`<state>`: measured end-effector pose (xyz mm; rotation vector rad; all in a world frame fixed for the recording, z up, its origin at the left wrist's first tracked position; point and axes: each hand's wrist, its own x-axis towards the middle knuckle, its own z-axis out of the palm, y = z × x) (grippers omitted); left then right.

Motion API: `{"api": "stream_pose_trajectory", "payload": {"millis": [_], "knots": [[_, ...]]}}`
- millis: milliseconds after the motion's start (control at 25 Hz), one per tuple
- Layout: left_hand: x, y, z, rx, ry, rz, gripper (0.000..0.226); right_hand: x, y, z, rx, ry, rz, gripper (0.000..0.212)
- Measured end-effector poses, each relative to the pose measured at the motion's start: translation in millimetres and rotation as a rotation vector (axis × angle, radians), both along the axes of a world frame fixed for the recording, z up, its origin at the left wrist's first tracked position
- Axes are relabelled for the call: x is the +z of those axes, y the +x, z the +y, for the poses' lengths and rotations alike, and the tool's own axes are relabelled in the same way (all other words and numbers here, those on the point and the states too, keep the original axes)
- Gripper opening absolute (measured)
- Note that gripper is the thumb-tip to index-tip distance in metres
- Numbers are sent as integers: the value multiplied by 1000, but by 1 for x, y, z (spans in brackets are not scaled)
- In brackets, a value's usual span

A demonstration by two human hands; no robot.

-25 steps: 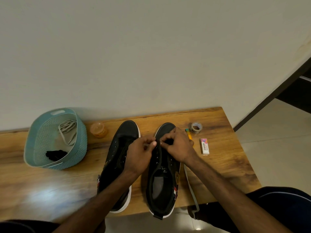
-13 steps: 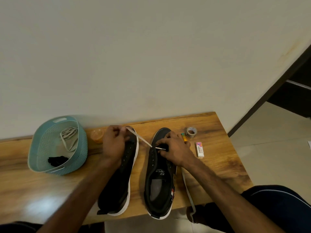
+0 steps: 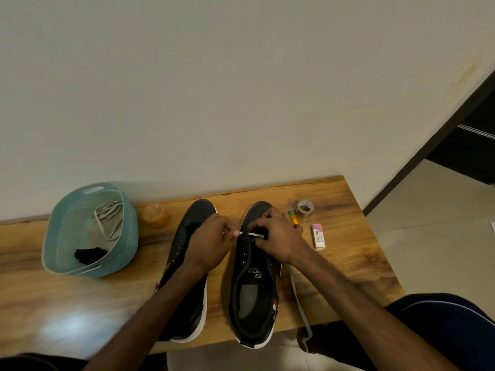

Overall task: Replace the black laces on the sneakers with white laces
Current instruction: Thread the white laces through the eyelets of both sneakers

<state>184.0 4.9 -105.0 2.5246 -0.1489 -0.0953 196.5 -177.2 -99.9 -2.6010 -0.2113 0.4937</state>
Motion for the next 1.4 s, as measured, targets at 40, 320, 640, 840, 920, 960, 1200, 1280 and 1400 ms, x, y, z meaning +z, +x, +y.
{"api": "stream_pose_trajectory", "payload": {"millis": [40,320,640,840,920,960,1200,1280,1400], "knots": [[3,2,4,34,-47,16,8,0,0,0,0,5,1,41],[23,-8,-4,395,-917,384,23,2,-2,-1,1,21,3,40],[49,20,37,473,-1205,82,22,3,-1,-2,11,24,13,38],[24,9,29,26,-21,-7,11,4,-1,-1,6,13,9,40],[14,-1,5,-125,169,-22,23,4,-2,0,9,-2,12,42],[10,-4,-6,-133,186,-51,26,3,-2,0,8,-9,14,42],[7,-4,-11,-72,195,-104,6,2,-2,-1,14,0,10,40],[14,1,1,-30,204,-107,3,3,-2,-1,13,11,12,39],[39,11,36,133,160,-166,9,4,-1,-2,12,12,14,38]]}}
